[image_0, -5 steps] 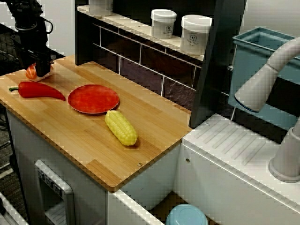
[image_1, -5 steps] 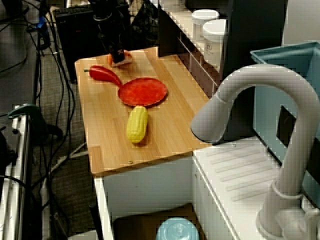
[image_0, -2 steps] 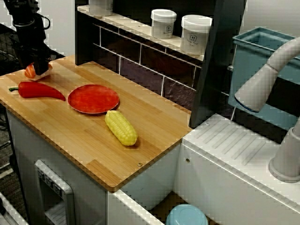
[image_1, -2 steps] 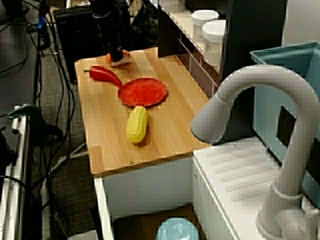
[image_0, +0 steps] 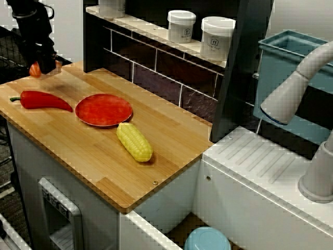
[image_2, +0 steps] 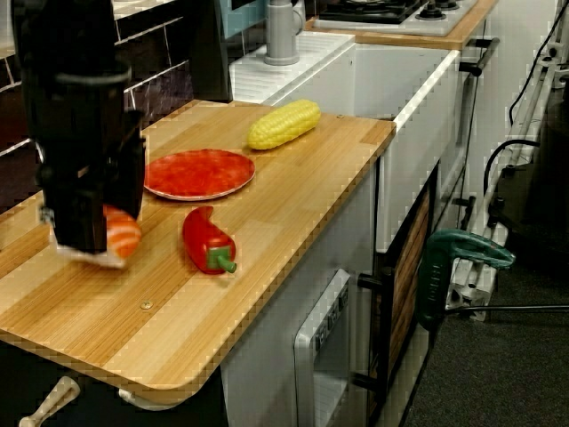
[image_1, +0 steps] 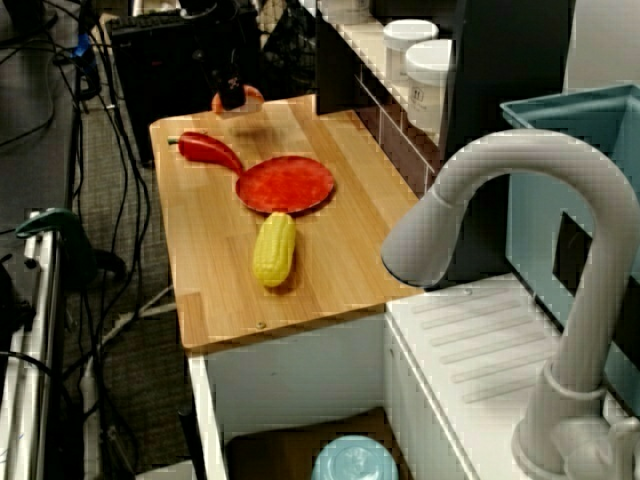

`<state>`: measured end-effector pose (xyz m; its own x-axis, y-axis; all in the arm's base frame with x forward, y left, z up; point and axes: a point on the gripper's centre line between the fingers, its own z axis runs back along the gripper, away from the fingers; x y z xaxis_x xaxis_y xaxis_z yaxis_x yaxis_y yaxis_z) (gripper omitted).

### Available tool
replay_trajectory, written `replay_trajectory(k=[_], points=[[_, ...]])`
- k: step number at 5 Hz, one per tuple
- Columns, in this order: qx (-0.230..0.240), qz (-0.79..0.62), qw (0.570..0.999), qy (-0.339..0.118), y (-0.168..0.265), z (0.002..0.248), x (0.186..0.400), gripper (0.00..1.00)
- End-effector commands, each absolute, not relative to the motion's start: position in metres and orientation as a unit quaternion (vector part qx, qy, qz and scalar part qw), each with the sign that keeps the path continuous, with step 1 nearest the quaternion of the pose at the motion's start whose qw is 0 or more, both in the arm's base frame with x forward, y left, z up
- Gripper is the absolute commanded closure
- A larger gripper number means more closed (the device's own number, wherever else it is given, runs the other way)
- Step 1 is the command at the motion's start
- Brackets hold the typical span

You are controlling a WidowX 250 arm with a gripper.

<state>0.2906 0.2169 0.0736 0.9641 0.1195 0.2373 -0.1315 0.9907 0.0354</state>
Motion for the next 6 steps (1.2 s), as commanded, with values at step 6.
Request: replay_trajectory(k=[6], points=[[-0.002, -0.091, 0.975, -0.201, 0.139, 0.171, 0.321, 1.0]])
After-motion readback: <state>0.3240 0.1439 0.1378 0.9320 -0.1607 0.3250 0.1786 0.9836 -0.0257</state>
